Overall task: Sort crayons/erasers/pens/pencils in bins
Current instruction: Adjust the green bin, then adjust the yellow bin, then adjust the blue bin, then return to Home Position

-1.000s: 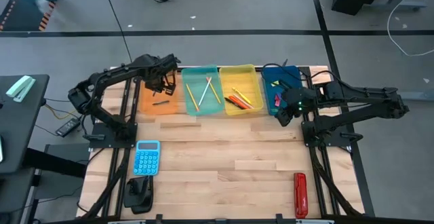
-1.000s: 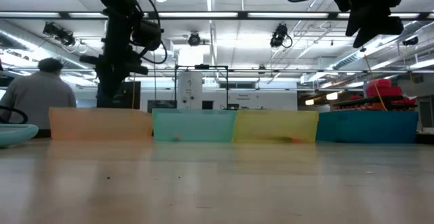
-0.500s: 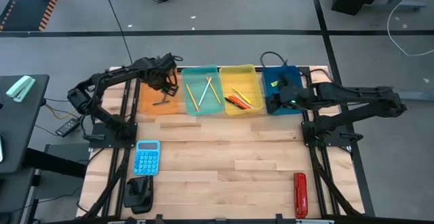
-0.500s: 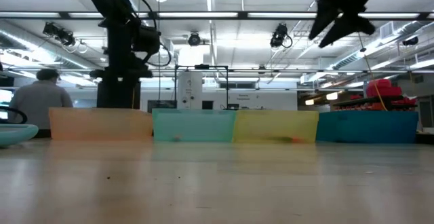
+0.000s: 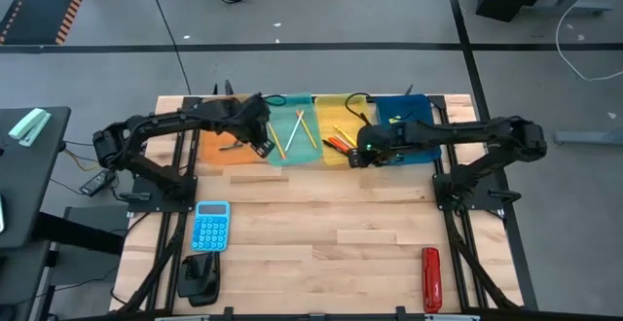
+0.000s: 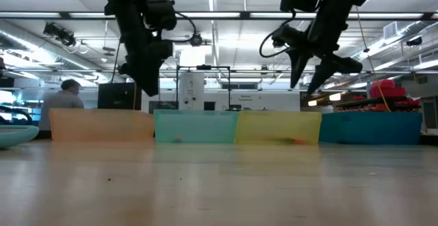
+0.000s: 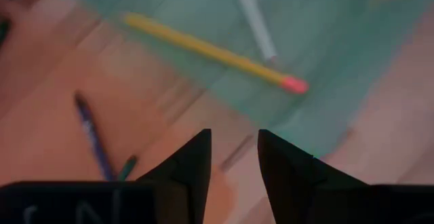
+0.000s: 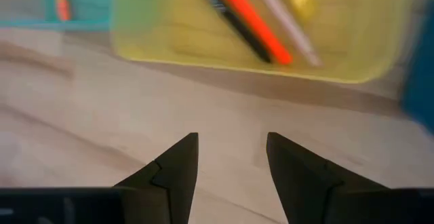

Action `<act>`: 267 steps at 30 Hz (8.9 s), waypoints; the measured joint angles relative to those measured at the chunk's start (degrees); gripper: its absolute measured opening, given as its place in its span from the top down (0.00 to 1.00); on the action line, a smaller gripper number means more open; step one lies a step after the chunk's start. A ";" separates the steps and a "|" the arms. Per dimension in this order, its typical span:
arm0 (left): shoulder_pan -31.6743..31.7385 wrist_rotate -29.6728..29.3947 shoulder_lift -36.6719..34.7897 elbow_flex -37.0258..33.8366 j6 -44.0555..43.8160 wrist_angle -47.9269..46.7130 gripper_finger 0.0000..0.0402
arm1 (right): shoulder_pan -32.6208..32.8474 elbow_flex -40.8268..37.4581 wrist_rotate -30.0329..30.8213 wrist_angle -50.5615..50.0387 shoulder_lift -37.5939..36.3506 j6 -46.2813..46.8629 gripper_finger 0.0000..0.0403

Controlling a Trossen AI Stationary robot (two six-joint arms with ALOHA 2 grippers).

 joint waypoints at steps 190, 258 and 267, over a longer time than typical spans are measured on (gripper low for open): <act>-29.03 0.93 0.13 0.48 -34.35 1.44 0.97 | -9.37 -14.65 4.61 -10.87 -6.78 -4.13 0.54; -37.12 -23.81 -70.21 -40.99 -32.69 34.02 0.99 | 25.73 -22.73 28.59 -7.39 -72.05 -0.88 0.99; -28.26 -11.26 -82.45 -46.01 -32.48 33.00 0.99 | 25.86 -25.86 28.04 -6.36 -77.30 -5.94 0.99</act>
